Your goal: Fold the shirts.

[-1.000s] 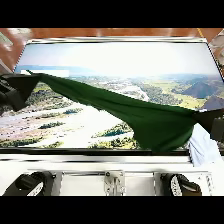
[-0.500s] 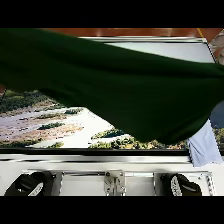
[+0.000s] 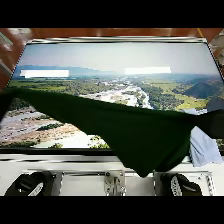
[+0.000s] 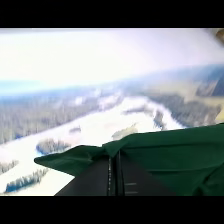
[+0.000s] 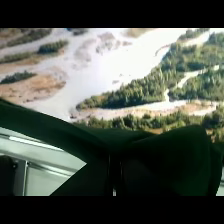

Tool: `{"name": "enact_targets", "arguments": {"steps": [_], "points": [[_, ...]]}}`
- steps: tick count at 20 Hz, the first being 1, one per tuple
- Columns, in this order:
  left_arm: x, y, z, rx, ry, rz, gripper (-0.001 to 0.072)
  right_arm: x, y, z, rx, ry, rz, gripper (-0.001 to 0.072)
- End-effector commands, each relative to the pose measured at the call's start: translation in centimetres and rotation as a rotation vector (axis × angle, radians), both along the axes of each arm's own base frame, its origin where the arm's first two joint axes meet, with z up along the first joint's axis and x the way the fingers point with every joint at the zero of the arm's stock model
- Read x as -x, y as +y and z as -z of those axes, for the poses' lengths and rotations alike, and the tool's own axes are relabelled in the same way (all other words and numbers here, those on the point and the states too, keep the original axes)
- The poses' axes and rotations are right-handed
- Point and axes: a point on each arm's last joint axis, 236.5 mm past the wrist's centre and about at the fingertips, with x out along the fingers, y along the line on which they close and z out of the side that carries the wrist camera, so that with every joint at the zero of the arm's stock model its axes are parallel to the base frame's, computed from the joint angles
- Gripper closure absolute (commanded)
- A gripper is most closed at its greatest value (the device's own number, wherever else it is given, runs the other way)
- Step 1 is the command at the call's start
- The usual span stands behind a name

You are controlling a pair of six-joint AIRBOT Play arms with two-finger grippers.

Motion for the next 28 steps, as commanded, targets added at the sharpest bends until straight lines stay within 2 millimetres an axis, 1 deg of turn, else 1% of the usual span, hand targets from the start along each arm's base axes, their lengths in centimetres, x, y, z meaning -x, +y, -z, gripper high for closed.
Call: {"name": "enact_targets", "arguments": {"steps": [1, 2, 3, 4, 5, 6, 8, 9, 10, 11, 12, 13, 14, 15, 16, 17, 18, 19, 20, 21, 22, 25, 27, 28], "points": [[-3.7, -0.6, 8.4, 0.014, 0.165, -0.062, 0.0674, -2.5, -1.6, 11.1, -0.074, 0.237, 0.055, 0.065], [-5.3, -1.0, 9.8, 0.043, 0.174, -0.084, 0.0674, -4.7, -2.1, 14.2, -0.104, 0.238, 0.095, 0.065], [-7.0, -1.4, 10.8, 0.075, 0.175, -0.105, 0.0674, -7.0, -3.0, 16.5, -0.121, 0.221, 0.148, 0.065], [-8.8, -1.9, 11.8, 0.113, 0.183, -0.131, 0.0675, -9.4, -4.1, 18.5, -0.136, 0.196, 0.212, 0.0649], [-10.5, -2.5, 12.8, 0.143, 0.197, -0.144, 0.0674, -11.8, -5.3, 19.5, -0.145, 0.169, 0.273, 0.0649], [-11.9, -3.2, 13.6, 0.172, 0.21, -0.148, 0.0675, -14.4, -6.4, 20.1, -0.171, 0.125, 0.343, 0.0649], [-14.3, -4.7, 16.0, 0.239, 0.268, -0.158, 0.0674, -18.8, -8.5, 20.5, -0.247, 0.037, 0.487, 0.0649], [-15.1, -5.4, 17.6, 0.267, 0.313, -0.165, 0.0674, -20.3, -9.1, 20.8, -0.292, 0.02, 0.54, 0.0648], [-15.6, -6.0, 19.2, 0.288, 0.359, -0.172, 0.0674, -21.2, -9.1, 21.5, -0.332, 0.027, 0.563, 0.0648], [-16.0, -6.6, 20.8, 0.301, 0.409, -0.178, 0.0674, -21.5, -8.9, 22.6, -0.347, 0.05, 0.556, 0.0634], [-16.2, -7.1, 22.3, 0.306, 0.452, -0.182, 0.0675, -21.3, -8.5, 24.0, -0.352, 0.09, 0.536, 0.0624], [-16.2, -7.4, 23.2, 0.309, 0.479, -0.183, 0.0674, -21.1, -8.2, 25.0, -0.349, 0.118, 0.519, 0.0618], [-16.3, -7.5, 23.6, 0.306, 0.487, -0.184, 0.0674, -20.8, -8.0, 25.3, -0.343, 0.128, 0.492, 0.0403], [-16.2, -7.5, 23.4, 0.307, 0.485, -0.183, 0.0674, -20.4, -7.5, 24.9, -0.325, 0.121, 0.421, 0.0119], [-16.2, -7.4, 22.9, 0.299, 0.467, -0.174, 0.0674, -19.5, -7.0, 24.0, -0.292, 0.112, 0.308, 0.005], [-16.2, -7.3, 22.2, 0.28, 0.437, -0.155, 0.0674, -18.1, -7.2, 23.1, -0.248, 0.136, 0.213, 0.0049], [-16.1, -7.2, 21.2, 0.265, 0.405, -0.138, 0.0674, -16.3, -8.4, 22.8, -0.171, 0.183, 0.151, 0.005], [-15.9, -7.1, 20.5, 0.261, 0.388, -0.13, 0.0674, -13.5, -10.3, 23.0, -0.061, 0.272, 0.1, 0.0049], [-15.7, -6.9, 19.9, 0.262, 0.38, -0.127, 0.0674, -10.1, -12.3, 23.5, 0.041, 0.395, 0.075, 0.005], [-15.4, -6.6, 19.6, 0.262, 0.38, -0.127, 0.0674, -8.0, -14.2, 24.1, 0.101, 0.484, 0.148, 0.0057], [-15.1, -6.7, 19.5, 0.259, 0.386, -0.122, 0.0674, -6.9, -14.7, 24.9, 0.098, 0.527, 0.218, 0.0058], [-14.1, -6.8, 20.3, 0.234, 0.435, -0.104, 0.0674, -1.5, -10.9, 29.1, -0.005, 0.711, 0.146, 0.0054], [-13.2, -7.0, 21.1, 0.201, 0.471, -0.083, 0.0674, 1.4, -8.3, 31.2, -0.095, 0.789, 0.103, 0.0054], [-12.9, -7.0, 21.4, 0.171, 0.474, -0.063, 0.0674, 2.6, -7.5, 32.0, -0.125, 0.823, 0.107, 0.0054]]}}
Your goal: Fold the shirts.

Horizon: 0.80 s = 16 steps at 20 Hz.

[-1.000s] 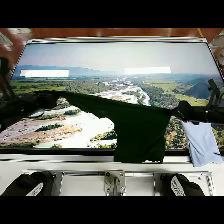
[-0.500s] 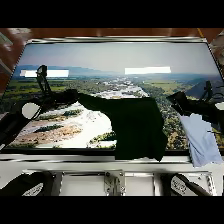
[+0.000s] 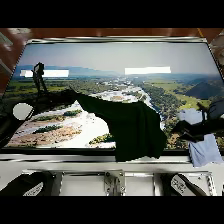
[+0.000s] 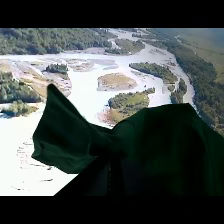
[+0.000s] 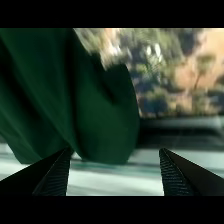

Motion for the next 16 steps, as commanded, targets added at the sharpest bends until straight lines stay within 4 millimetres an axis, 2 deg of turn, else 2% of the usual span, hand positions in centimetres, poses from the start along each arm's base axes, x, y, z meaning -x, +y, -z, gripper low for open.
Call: {"name": "enact_targets", "arguments": {"steps": [1, 3, 6, 9, 10, 11, 12, 14, 16], "points": [[1.4, -0.2, 1.1, -0.056, 0.037, 0.069, 0.0674, 5.6, 3.0, 2.9, -0.107, 0.162, -0.002, 0.0054], [1.5, -0.2, 1.2, -0.065, 0.035, 0.078, 0.0674, 6.0, 4.5, 4.1, -0.15, 0.167, 0.048, 0.0054], [1.4, -0.2, 1.1, -0.064, 0.03, 0.075, 0.0674, 5.5, 6.8, 5.6, -0.237, 0.168, 0.149, 0.0054], [1.3, -0.1, 1.0, -0.064, 0.028, 0.075, 0.0674, 4.3, 7.0, 7.1, -0.254, 0.153, 0.211, 0.0078], [1.3, -0.1, 1.0, -0.063, 0.026, 0.074, 0.0674, 3.4, 6.9, 7.4, -0.253, 0.132, 0.241, 0.0254], [1.2, -0.1, 0.9, -0.062, 0.022, 0.072, 0.0674, 2.7, 6.8, 7.3, -0.258, 0.11, 0.266, 0.0469], [1.2, -0.1, 0.9, -0.061, 0.022, 0.069, 0.0674, 2.1, 7.0, 6.7, -0.282, 0.092, 0.26, 0.0645], [0.8, 0.7, 0.8, -0.06, 0.02, 0.049, 0.0674, 1.1, 7.4, 3.9, -0.341, 0.034, 0.145, 0.0649], [-0.3, 2.1, -0.4, -0.054, -0.004, 0.008, 0.0674, -0.6, 6.7, -0.2, -0.351, -0.055, 0.05, 0.0649]]}}
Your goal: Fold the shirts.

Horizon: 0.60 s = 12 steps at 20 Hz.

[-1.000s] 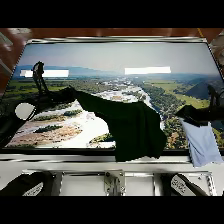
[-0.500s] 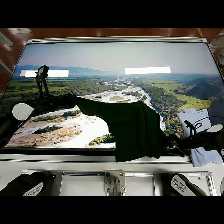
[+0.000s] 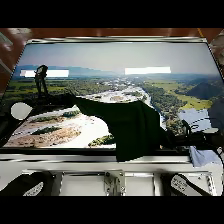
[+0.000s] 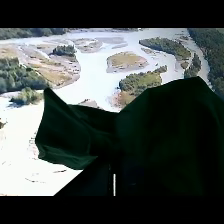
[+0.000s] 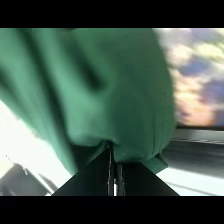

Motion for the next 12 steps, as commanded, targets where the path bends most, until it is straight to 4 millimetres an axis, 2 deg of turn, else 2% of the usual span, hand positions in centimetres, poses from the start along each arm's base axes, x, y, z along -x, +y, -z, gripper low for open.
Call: {"name": "enact_targets", "arguments": {"steps": [1, 2, 4, 6, 8, 9, 10, 11, 12], "points": [[-1.8, 2.2, -2.5, 0.002, -0.062, -0.053, 0.0674, -3.1, -0.4, -6.9, -0.028, -0.19, -0.109, 0.0649], [-2.7, 3.1, -4.8, -0.004, -0.118, -0.065, 0.0674, -4.5, -0.9, -9.9, 0.01, -0.29, -0.129, 0.065], [-4.1, 4.9, -12.3, -0.021, -0.3, -0.078, 0.0674, -8.4, -1.8, -18.3, 0.128, -0.572, -0.106, 0.065], [-3.4, 6.4, -22.8, -0.045, -0.546, -0.086, 0.0675, -10.6, -1.5, -28.9, 0.235, -0.897, -0.052, 0.065], [0.1, 7.9, -34.0, -0.054, -0.804, -0.11, 0.0674, -10.3, -1.3, -39.9, 0.395, -1.199, 0.032, 0.0649], [2.7, 8.6, -39.2, -0.049, -0.924, -0.131, 0.0674, -9.1, -1.1, -44.8, 0.472, -1.327, 0.074, 0.065], [5.3, 9.4, -43.2, -0.043, -1.02, -0.151, 0.0674, -7.5, -0.8, -49.3, 0.554, -1.447, 0.119, 0.0649], [8.1, 10.0, -46.5, -0.04, -1.106, -0.171, 0.0674, -5.8, -0.5, -52.6, 0.614, -1.53, 0.158, 0.065], [10.5, 10.6, -48.7, -0.046, -1.17, -0.19, 0.0674, -4.1, -0.3, -55.0, 0.666, -1.583, 0.198, 0.065]]}}
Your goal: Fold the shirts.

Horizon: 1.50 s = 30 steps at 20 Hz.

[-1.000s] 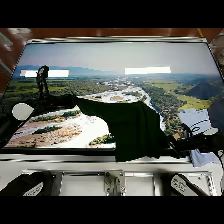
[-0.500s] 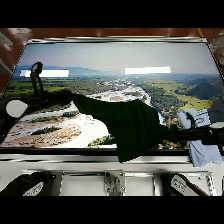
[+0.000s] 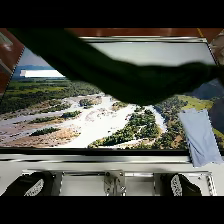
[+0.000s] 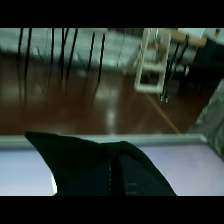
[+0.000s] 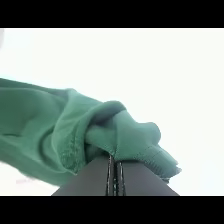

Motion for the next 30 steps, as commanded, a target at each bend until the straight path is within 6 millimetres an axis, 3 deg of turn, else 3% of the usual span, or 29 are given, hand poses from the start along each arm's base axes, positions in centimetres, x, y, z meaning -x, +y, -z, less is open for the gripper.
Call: {"name": "enact_targets", "arguments": {"steps": [1, 2, 4, 6, 9, 12, 15, 17, 19, 21, 25, 27, 30], "points": [[9.6, 2.3, -10.8, -0.028, -0.3, -0.076, 0.0674, 6.4, 1.5, -12.5, 0.1, -0.357, 0.157, 0.065], [10.8, 2.7, -11.0, -0.049, -0.312, -0.095, 0.0674, 7.5, 1.6, -12.6, 0.119, -0.351, 0.181, 0.065], [11.1, 3.1, -8.5, -0.134, -0.217, -0.125, 0.0674, 8.4, 1.5, -10.2, 0.15, -0.248, 0.199, 0.0649], [9.9, 3.1, -3.0, -0.231, 0.002, -0.116, 0.0674, 8.9, 0.9, -5.5, 0.199, -0.051, 0.183, 0.0649], [7.7, 2.6, 7.0, -0.315, 0.341, -0.053, 0.0675, 9.2, -2.3, 1.2, 0.237, 0.255, 0.217, 0.0649], [5.3, 2.5, 16.2, -0.321, 0.583, -0.017, 0.0675, 9.6, -1.6, 7.7, 0.144, 0.495, 0.126, 0.065], [4.5, 2.4, 25.7, -0.332, 0.81, 0.019, 0.0675, 10.7, -1.1, 13.7, 0.07, 0.663, 0.086, 0.065], [4.5, 1.6, 30.4, -0.306, 0.908, 0.058, 0.0675, 11.3, -0.7, 17.7, 0.012, 0.762, 0.065, 0.0649], [4.1, -0.3, 33.4, -0.231, 0.944, 0.117, 0.0675, 10.8, -0.8, 21.7, -0.053, 0.83, 0.069, 0.065], [3.8, -2.3, 35.6, -0.157, 0.956, 0.168, 0.0675, 8.0, -2.2, 24.6, -0.097, 0.782, 0.135, 0.065], [3.9, -4.6, 40.0, -0.137, 1.005, 0.21, 0.0675, 0.6, -6.7, 28.3, -0.199, 0.642, 0.308, 0.065], [4.1, -5.7, 41.7, -0.129, 1.05, 0.224, 0.0674, -3.0, -7.1, 29.9, -0.327, 0.624, 0.31, 0.065], [3.1, -7.1, 42.5, -0.125, 1.045, 0.234, 0.0674, -7.5, -6.9, 33.1, -0.518, 0.622, 0.307, 0.065]]}}
